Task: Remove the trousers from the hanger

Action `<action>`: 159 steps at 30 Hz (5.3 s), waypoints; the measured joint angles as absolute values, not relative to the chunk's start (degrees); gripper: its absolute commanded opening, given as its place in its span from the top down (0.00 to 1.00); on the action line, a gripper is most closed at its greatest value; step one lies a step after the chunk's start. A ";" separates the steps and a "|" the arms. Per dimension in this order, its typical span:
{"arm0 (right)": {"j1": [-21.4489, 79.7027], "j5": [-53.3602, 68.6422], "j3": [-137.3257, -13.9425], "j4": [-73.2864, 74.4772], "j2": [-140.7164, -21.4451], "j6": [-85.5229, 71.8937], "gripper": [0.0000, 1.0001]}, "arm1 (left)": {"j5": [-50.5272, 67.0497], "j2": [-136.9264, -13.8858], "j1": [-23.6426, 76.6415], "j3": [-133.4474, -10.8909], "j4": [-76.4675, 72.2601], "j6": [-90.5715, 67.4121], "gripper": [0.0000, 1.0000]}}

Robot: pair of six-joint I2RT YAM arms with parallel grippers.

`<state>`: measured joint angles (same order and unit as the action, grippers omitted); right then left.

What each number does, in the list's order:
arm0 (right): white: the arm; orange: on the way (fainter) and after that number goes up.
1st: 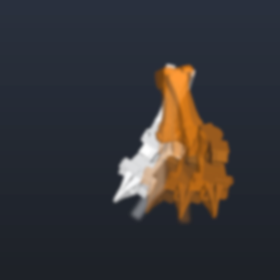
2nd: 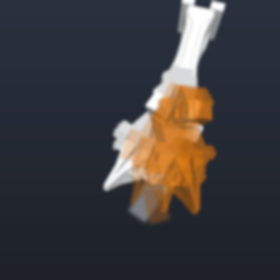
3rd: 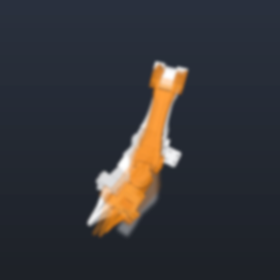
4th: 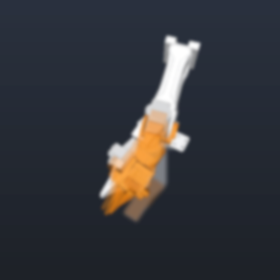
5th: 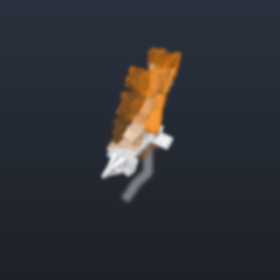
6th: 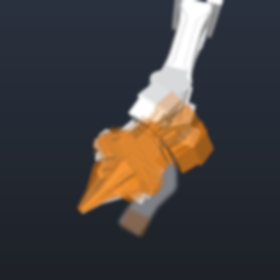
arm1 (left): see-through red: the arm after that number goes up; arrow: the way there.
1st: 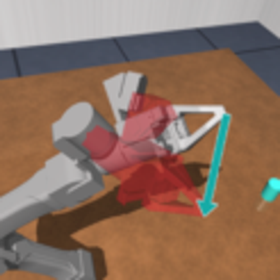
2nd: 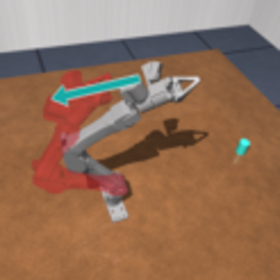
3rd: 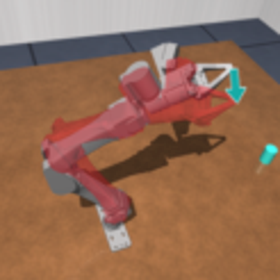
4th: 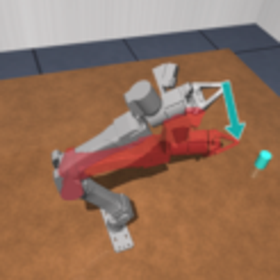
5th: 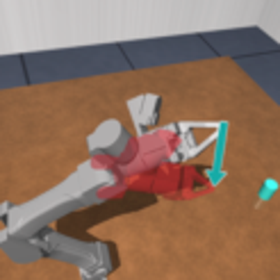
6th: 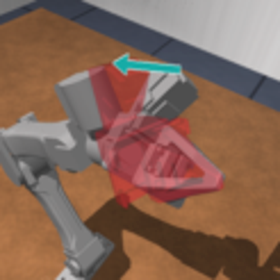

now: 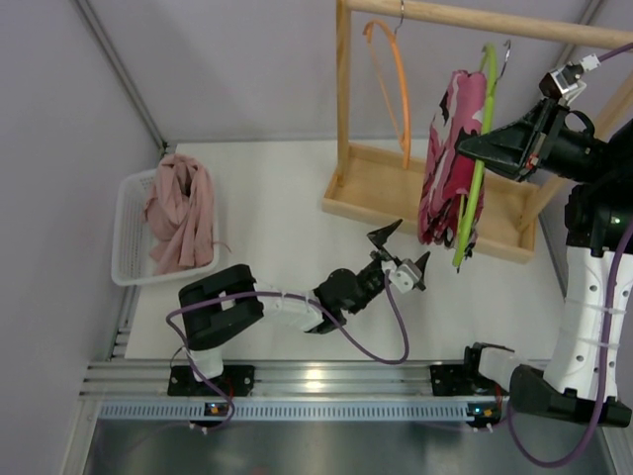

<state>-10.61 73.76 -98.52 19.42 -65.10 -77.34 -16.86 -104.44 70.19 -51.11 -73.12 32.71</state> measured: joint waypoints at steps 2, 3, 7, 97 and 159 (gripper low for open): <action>-10.61 73.78 -98.72 19.57 -65.06 -77.14 1.00 | -16.97 -105.14 69.97 -51.11 -73.17 32.73 0.01; -10.61 73.76 -98.72 19.64 -65.06 -77.06 1.00 | -17.04 -105.47 69.87 -51.11 -73.25 32.75 0.01; -10.61 73.60 -98.74 20.51 -65.10 -76.99 1.00 | -17.96 -107.26 69.30 -51.51 -73.32 32.99 0.01; -10.61 70.08 -80.88 20.93 -59.72 -73.10 1.00 | -19.22 -107.24 67.59 -57.25 -72.88 30.04 0.09; -19.00 79.00 -50.52 -2.13 -51.11 -72.12 1.00 | -17.19 -93.34 68.23 -83.44 -23.38 21.52 1.00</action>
<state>-19.00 79.00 -50.52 -2.13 -51.11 -72.12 -17.19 -93.34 68.23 -83.44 -23.38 21.52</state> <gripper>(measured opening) 0.049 0.311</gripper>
